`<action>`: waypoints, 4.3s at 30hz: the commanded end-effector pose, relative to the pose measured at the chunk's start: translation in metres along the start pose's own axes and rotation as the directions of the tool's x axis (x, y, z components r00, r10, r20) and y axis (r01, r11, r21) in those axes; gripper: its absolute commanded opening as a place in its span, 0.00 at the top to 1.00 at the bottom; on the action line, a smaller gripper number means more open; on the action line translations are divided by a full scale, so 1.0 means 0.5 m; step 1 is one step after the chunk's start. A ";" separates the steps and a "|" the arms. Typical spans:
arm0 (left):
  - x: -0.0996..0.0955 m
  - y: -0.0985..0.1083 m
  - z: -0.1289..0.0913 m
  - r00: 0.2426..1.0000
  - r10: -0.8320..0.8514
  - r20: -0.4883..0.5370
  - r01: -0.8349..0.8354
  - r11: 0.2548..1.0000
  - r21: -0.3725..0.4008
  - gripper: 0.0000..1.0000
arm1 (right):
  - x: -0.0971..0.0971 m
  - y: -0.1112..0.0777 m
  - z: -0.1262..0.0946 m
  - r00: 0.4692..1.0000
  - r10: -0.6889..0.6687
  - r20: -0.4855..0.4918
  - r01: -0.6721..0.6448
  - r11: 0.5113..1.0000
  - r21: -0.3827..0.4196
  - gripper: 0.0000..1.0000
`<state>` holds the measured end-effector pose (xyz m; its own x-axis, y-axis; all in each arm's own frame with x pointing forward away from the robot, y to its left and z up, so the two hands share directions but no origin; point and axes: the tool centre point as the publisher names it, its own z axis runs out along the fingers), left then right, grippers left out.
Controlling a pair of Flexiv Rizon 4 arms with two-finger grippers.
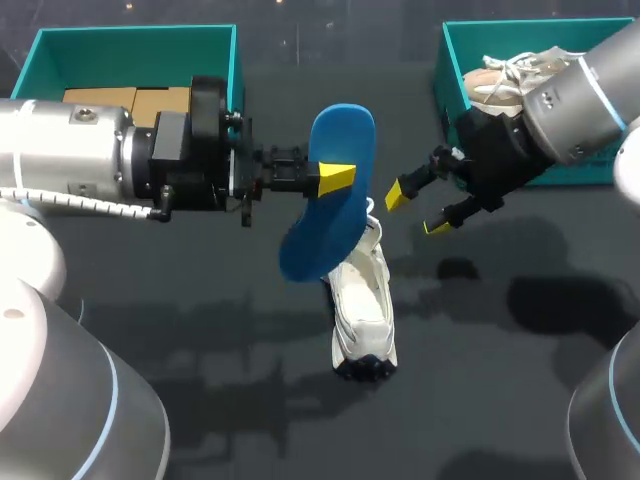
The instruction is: Take the shoe out of the shoebox, open the shoe tongue, remove and reinsert the insole, then place the shoe into the shoebox
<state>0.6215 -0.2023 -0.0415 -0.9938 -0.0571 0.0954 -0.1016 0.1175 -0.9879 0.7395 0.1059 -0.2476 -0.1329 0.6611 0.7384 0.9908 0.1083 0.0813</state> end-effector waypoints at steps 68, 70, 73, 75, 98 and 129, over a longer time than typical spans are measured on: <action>-0.198 0.188 0.117 0.071 0.988 0.139 -0.977 0.097 -0.191 1.00 | 0.119 0.072 -0.091 0.827 0.099 -0.554 -0.137 0.990 -0.027 0.00; -0.208 0.193 0.120 0.050 0.991 0.127 -0.979 0.074 -0.190 1.00 | 0.125 0.070 -0.090 0.822 0.099 -0.560 -0.131 0.991 -0.017 0.00; -0.222 0.197 0.124 0.028 0.993 0.112 -0.983 0.048 -0.180 1.00 | 0.134 0.067 -0.088 0.820 0.108 -0.563 -0.134 0.991 -0.004 0.00; -0.225 0.198 0.125 0.002 0.995 0.104 -0.986 0.020 -0.167 1.00 | 0.142 0.065 -0.086 0.818 0.116 -0.563 -0.136 0.991 0.005 0.00; -0.227 0.208 0.164 -0.076 0.995 0.066 -0.994 -0.070 -0.089 1.00 | 0.176 0.053 -0.034 0.811 0.092 -0.578 -0.038 0.994 0.106 0.22; -0.209 0.233 0.183 -0.121 0.992 0.043 -0.987 -0.115 -0.115 1.00 | 0.170 0.038 -0.025 0.782 0.059 -0.621 -0.019 0.997 0.071 0.81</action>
<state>0.7190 -0.2700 -0.1767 0.0205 0.0804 -0.9966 0.9881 0.1501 0.0324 0.7503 0.1550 -0.1741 -0.0281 0.0636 0.9976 0.9879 0.1538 0.0180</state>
